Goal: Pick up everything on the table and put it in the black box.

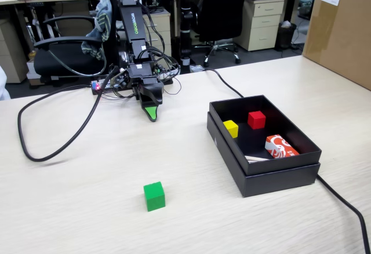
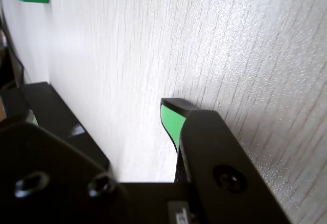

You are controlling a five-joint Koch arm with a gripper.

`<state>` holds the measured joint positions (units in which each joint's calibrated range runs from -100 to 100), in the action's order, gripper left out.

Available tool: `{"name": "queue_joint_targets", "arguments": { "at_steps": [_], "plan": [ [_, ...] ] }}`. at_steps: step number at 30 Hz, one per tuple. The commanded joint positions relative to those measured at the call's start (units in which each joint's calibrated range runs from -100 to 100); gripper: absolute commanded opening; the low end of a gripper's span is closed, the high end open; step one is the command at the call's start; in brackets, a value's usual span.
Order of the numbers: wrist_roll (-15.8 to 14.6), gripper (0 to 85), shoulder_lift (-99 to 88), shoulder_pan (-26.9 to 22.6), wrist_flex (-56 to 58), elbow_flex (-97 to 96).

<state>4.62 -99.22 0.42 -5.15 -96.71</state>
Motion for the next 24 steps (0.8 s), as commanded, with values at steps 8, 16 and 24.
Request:
{"name": "queue_joint_targets", "arguments": {
  "at_steps": [8, 16, 24],
  "plan": [
    [0.34, 47.7, 0.83, -0.39, 1.56, -0.75],
    [0.24, 47.9, 0.83, -0.24, 1.56, -0.75],
    [0.1, 48.1, 0.94, 0.44, 7.78, 3.06]
  ]
}}
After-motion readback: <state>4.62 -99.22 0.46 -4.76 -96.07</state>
